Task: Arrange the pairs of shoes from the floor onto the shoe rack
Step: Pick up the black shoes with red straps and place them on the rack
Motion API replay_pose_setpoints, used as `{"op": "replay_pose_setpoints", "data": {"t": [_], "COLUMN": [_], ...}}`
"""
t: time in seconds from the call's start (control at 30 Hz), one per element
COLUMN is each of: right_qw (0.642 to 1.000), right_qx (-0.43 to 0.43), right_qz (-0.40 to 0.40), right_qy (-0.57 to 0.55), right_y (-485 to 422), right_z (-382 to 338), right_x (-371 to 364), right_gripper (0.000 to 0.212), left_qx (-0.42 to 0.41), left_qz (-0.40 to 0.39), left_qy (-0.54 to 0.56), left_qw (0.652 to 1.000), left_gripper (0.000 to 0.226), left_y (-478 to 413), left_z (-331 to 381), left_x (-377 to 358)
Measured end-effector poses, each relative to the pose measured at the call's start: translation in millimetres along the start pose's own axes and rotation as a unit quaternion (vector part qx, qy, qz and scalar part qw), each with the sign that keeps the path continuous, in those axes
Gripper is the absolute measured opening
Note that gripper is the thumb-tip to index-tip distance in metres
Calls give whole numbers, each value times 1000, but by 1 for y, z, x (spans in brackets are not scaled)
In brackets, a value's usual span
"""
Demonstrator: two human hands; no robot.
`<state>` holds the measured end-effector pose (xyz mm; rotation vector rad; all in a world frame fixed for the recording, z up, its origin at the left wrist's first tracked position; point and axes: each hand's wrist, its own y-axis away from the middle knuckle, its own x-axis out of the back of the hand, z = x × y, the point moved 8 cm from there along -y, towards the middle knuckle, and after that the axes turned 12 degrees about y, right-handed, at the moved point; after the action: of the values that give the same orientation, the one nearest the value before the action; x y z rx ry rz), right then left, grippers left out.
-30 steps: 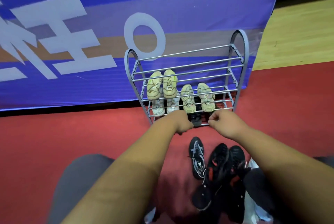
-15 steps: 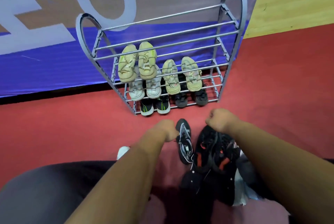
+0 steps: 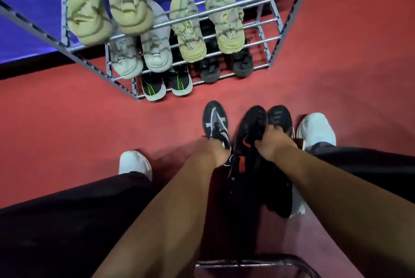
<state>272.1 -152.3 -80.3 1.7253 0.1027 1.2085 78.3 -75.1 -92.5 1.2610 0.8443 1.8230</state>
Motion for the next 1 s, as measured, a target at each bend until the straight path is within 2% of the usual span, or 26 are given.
{"op": "replay_pose_setpoints", "data": {"t": [0.1,0.27,0.33,0.43,0.57,0.67,0.77,0.87,0.93,1.0], "right_qw": [1000,998,996,990,982,988,990,987,984,983], "right_qx": [3,38,41,34,19,-34,-121,-152,-163,-166], "right_qz": [-11,13,18,20,22,46,19,8,26,45], "right_qy": [-12,-54,-75,-133,-186,-142,-75,-55,-65,-66], "right_y": [-6,-20,-21,-21,-21,-23,-20,-16,-15,-15], "right_z": [5,16,21,22,23,37,52,50,46,44], "right_x": [-22,-15,-11,-9,-7,-7,-24,-47,-54,-59], "right_gripper": [42,30,34,44,40,45,65,71,57,46], "left_qx": [-13,-22,-28,-25,0,11,-4,-33,-41,-32], "left_qz": [-22,-8,-6,2,17,34,93,169,184,162], "left_qy": [112,143,107,75,163,213,234,135,56,-7], "left_qw": [993,989,994,997,986,976,968,976,981,986], "left_gripper": [54,119,131,121,91,82,80,83,85,89], "left_y": [-4,-5,-7,-11,-14,-14,-11,-2,0,-3], "left_z": [-1,15,21,24,15,9,9,12,11,3], "left_x": [-35,-59,-63,-65,-59,-45,-20,3,7,2]}}
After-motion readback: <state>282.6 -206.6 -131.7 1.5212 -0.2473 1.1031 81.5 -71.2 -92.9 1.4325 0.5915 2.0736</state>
